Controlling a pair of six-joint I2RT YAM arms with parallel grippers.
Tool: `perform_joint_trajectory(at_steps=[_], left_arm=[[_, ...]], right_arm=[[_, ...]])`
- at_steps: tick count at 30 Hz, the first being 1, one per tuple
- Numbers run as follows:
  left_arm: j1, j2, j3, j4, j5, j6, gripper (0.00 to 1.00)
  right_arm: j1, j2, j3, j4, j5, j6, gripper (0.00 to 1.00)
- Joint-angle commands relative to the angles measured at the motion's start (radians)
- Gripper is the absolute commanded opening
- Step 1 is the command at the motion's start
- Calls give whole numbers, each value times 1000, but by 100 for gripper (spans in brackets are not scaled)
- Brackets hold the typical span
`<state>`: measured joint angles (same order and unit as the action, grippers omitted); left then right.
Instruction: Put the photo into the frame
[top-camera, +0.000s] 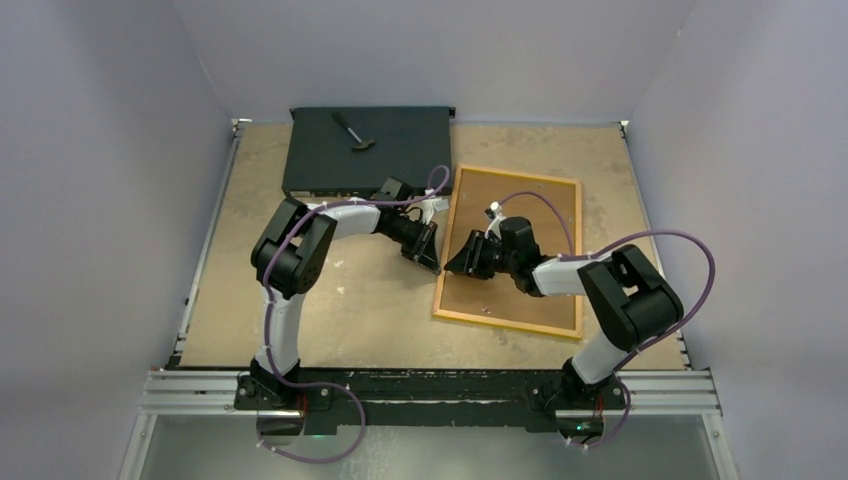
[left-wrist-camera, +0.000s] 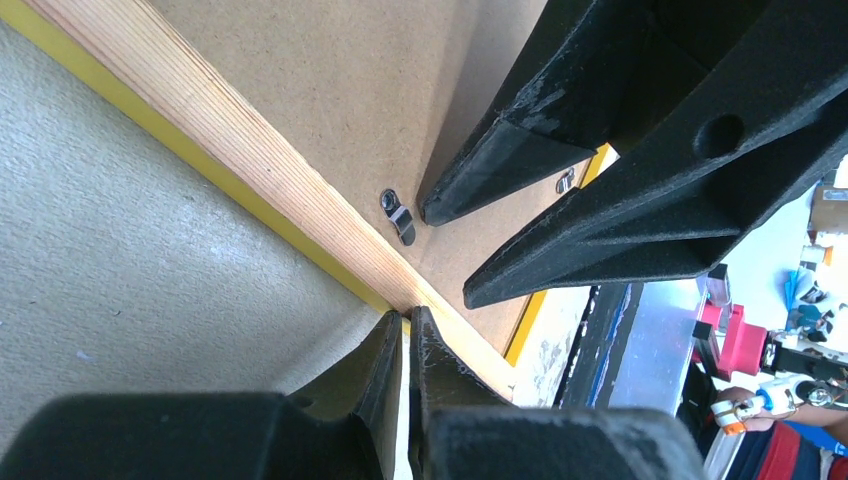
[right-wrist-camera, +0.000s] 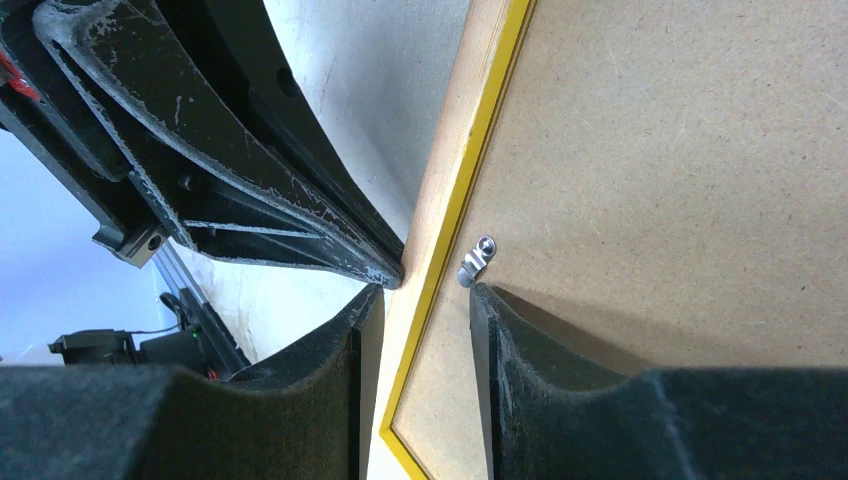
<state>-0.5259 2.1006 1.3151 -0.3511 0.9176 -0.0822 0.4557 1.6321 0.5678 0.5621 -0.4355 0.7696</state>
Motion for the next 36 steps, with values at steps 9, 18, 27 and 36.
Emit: perform_joint_trajectory(at_steps=[9,18,27,36], left_arm=[[-19,33,-20,-38,-37,52,0],[-19,38,-16,-38,-33,52,0],[-20,41,-17,-37,-30,50,0],[-22,45,-13,-38,-29,53,0]], right_arm=[[-7,57,-11,41,66,-9,40],[-5,63,-42,87,76,27,39],[5,80,-62,157,97,96,35],[31,97,-59,171,139,131,33]])
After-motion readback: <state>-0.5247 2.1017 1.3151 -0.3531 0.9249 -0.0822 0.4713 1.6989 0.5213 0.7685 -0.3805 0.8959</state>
